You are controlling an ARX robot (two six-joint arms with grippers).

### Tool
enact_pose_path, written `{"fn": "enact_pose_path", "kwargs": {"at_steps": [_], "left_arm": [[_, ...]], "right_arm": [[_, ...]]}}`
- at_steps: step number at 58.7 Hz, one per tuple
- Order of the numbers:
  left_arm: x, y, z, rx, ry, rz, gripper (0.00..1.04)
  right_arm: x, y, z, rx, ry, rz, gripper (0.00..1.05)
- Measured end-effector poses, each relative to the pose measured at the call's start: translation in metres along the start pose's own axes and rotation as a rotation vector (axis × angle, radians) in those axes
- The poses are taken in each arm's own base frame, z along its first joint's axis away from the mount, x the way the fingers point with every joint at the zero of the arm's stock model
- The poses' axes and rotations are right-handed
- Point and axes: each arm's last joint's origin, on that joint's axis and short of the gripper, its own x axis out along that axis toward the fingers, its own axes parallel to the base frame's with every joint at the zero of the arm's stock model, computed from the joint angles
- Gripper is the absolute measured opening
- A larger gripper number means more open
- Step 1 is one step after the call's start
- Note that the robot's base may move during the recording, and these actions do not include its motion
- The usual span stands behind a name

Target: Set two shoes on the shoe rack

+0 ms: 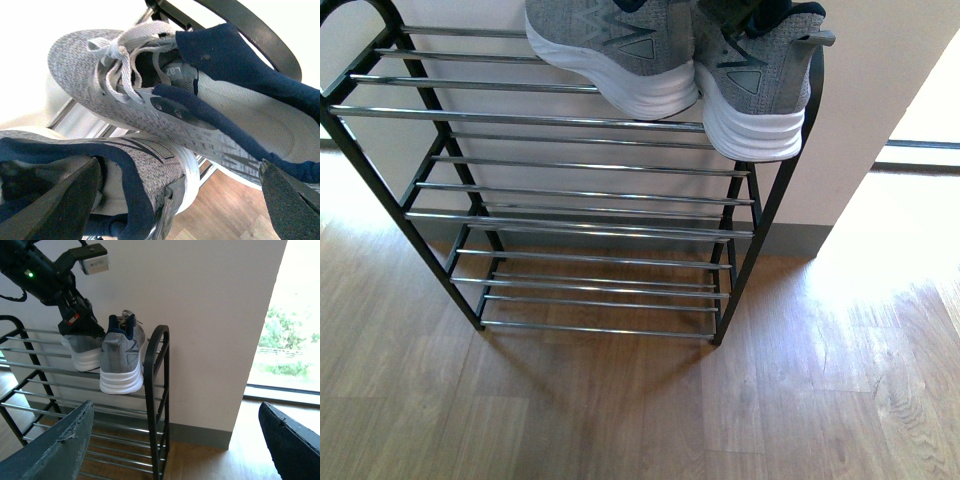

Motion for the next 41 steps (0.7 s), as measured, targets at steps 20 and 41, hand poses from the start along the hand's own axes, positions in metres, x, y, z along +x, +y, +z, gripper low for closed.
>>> {"fn": "enact_pose_path", "kwargs": {"at_steps": [20,41], "left_arm": [[-0.043,-0.001,-0.011,-0.092,-0.163,0.187,0.95],[-0.112,-0.035,-0.060,-0.255,-0.337,0.499,0.95]], "right_arm": [[0.000,0.000,0.000,0.000,0.000,0.000,0.96],[0.000,0.000,0.000,0.000,0.000,0.000,0.96]]}}
